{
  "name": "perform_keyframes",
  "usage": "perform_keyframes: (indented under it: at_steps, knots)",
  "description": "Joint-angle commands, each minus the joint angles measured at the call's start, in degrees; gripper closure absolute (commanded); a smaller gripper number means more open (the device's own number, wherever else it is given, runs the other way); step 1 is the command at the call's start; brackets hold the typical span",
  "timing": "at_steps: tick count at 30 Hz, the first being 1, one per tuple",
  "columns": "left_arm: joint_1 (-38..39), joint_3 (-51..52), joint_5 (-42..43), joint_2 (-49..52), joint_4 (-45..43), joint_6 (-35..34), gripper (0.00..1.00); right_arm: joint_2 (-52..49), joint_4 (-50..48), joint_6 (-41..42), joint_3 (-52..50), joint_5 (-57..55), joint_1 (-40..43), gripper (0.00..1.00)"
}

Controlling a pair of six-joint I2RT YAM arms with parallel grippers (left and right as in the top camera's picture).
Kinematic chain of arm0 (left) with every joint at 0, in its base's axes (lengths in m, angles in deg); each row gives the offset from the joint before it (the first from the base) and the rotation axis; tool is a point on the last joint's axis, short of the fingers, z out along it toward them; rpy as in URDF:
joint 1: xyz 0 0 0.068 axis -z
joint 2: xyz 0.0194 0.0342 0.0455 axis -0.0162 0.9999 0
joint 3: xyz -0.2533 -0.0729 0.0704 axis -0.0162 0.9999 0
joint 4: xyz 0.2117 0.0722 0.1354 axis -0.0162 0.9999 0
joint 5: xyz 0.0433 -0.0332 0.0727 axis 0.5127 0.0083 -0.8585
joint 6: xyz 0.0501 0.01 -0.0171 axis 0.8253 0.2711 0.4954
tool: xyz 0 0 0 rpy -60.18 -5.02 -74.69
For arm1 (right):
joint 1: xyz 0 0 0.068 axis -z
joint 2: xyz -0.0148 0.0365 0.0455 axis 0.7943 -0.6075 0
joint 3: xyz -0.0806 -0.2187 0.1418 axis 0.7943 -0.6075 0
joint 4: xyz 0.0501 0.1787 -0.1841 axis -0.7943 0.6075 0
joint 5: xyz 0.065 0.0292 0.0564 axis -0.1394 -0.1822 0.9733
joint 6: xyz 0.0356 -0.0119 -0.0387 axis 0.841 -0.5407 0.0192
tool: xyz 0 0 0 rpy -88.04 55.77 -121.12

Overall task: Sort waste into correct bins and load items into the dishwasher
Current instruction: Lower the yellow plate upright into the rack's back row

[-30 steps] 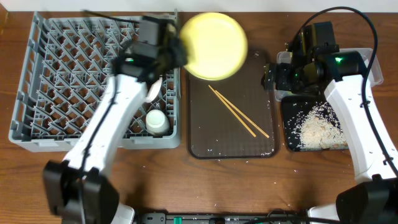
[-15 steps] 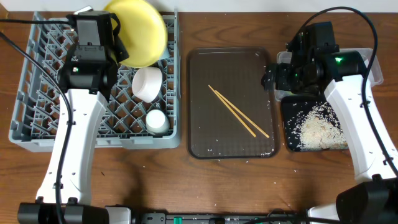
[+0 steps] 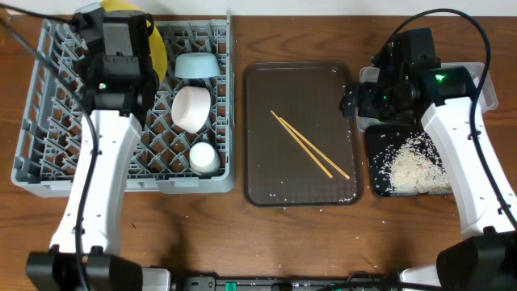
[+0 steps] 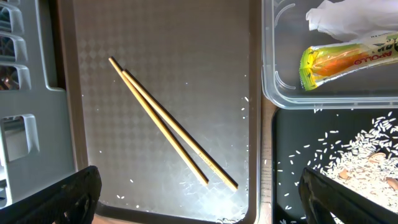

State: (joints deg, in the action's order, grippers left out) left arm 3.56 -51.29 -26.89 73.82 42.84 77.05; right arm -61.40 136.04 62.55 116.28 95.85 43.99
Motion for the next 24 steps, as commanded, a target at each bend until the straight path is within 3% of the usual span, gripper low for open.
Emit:
perform_keyframes:
  at_steps: [1, 24]
  knots:
    - [-0.1, -0.1, -4.6, 2.4, -0.8, 4.0, 0.93, 0.8, 0.0, 0.7, 0.7, -0.1, -0.1, 0.01]
    - [-0.9, -0.1, -11.9, 12.6, -8.9, 18.6, 0.92, 0.8, 0.0, 0.7, 0.7, -0.1, -0.1, 0.01]
